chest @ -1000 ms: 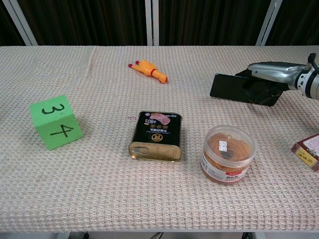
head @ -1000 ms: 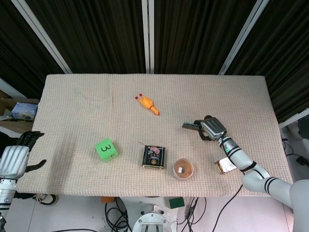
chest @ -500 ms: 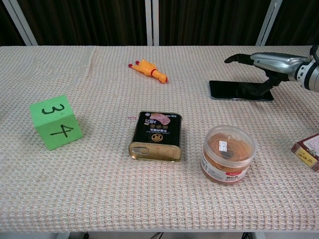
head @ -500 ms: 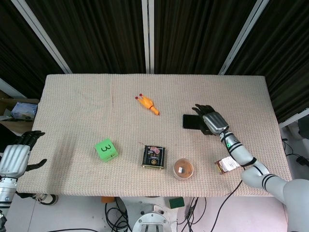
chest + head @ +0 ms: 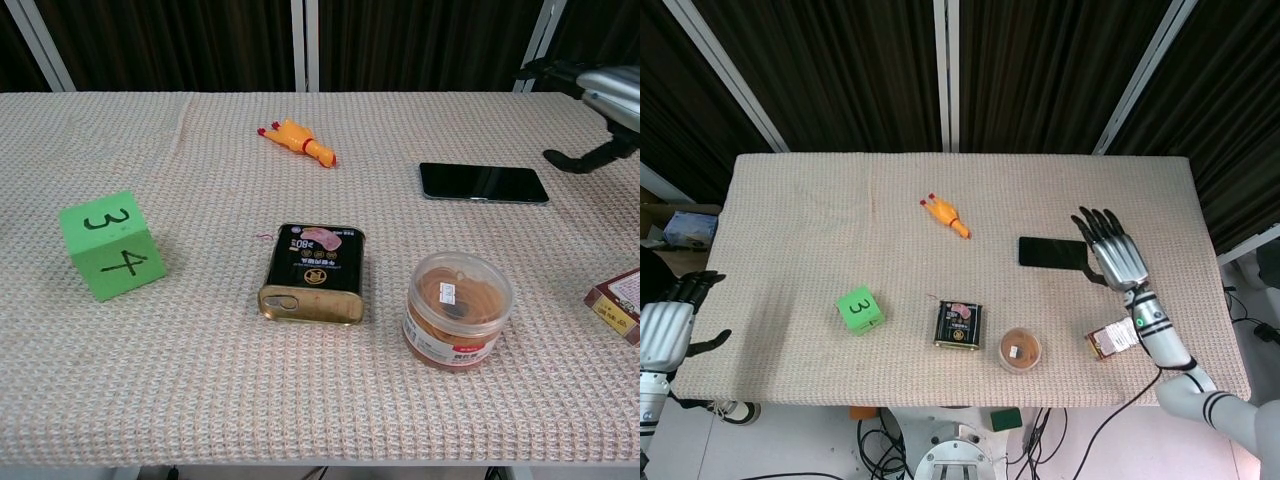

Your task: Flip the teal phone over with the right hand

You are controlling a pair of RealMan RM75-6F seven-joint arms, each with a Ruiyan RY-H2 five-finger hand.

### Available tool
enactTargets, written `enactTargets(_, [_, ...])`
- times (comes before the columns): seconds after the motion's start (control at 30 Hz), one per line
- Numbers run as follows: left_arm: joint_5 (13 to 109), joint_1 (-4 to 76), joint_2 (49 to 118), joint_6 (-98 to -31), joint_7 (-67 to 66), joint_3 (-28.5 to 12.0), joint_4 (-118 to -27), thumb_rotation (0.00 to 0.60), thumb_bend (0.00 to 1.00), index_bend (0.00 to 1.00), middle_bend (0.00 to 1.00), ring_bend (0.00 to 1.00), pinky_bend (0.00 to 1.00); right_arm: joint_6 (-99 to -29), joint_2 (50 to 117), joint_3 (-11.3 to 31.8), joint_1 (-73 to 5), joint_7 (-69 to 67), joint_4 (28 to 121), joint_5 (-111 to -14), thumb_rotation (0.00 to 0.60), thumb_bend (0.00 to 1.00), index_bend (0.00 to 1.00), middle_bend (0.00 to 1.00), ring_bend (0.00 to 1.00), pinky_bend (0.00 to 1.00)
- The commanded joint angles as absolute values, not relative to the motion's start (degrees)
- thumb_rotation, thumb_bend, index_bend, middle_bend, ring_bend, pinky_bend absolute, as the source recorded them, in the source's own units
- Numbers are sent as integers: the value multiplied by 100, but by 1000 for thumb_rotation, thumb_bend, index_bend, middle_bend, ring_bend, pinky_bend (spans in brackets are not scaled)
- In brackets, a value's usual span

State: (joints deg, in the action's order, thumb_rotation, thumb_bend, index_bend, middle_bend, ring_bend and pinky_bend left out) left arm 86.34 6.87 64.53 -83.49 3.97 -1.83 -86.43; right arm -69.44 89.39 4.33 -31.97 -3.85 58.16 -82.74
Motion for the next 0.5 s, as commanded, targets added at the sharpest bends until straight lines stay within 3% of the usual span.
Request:
enactTargets(0.03, [8677, 671, 6487, -8401, 428, -178, -8609, 600, 122, 204, 183, 152, 353, -8390, 8359, 179, -1772, 784, 7203, -7841, 496, 356, 0, 0, 0, 0])
enactTargets(0.2, [8780, 643, 6539, -8527, 419, -167, -8568, 600, 122, 204, 183, 152, 345, -9189, 8304, -15, -827, 754, 7545, -7609, 439, 341, 0, 0, 0, 0])
enactTargets(0.5, [8881, 579, 6558, -8668, 422, -131, -8569, 600, 122, 204, 183, 152, 342, -9274, 7975, -103, -178, 686, 7936, -7382, 426, 327, 0, 0, 0, 0])
